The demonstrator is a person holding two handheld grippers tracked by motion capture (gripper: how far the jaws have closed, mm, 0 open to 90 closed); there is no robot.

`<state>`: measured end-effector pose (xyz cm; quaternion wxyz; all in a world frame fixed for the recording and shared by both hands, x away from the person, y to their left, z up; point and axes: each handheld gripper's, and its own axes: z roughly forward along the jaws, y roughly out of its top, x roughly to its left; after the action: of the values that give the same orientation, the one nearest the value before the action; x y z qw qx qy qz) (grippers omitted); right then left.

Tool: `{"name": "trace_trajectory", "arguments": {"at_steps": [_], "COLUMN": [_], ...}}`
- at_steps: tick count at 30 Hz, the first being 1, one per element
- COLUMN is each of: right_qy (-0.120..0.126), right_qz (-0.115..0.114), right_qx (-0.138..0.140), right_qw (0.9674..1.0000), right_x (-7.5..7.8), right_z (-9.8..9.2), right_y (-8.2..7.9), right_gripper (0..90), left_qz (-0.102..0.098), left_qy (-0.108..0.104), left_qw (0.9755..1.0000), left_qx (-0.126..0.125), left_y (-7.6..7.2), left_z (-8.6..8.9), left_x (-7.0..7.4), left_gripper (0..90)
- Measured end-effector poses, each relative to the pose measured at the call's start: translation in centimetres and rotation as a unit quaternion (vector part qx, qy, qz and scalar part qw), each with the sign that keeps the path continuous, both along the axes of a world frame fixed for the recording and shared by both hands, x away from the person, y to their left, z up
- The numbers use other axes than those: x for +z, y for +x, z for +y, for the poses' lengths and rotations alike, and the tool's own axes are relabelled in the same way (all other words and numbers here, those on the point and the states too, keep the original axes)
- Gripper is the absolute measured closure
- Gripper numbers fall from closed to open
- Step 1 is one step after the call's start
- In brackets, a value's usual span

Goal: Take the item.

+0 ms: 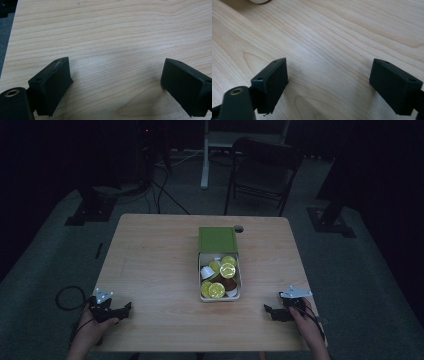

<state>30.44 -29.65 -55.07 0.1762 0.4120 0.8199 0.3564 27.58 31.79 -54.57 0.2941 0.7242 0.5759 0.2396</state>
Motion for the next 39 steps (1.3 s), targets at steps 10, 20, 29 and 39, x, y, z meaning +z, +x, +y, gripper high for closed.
{"name": "trace_trajectory", "arguments": {"at_steps": [10,20,29,39], "right_qy": [-0.001,0.0,-0.001,-0.001], "right_qz": [0.0,0.002,0.003,0.004], "right_qx": [0.01,0.005,0.004,0.002], "right_qw": [1.0,1.0,1.0,1.0], "right_x": [0.0,0.0,0.0,0.0], "right_z": [0.1,0.1,0.1,0.1], "right_y": [-0.1,-0.1,-0.1,-0.1], "right_gripper": [13.6,13.1,12.5,12.0], "left_qz": [0.003,-0.008,-0.009,-0.009], "left_qy": [0.01,0.008,0.012,0.018], "left_qw": [0.9988,0.9954,0.9918,0.9888], "left_qx": [-0.049,-0.095,-0.127,-0.148], "left_y": [-0.3,-0.5,-0.7,-0.3], "left_z": [-0.7,-2.7,-5.1,-7.2], "left_x": [0.2,1.5,2.3,3.5], "left_gripper": [10.0,10.0,10.3,10.4]}}
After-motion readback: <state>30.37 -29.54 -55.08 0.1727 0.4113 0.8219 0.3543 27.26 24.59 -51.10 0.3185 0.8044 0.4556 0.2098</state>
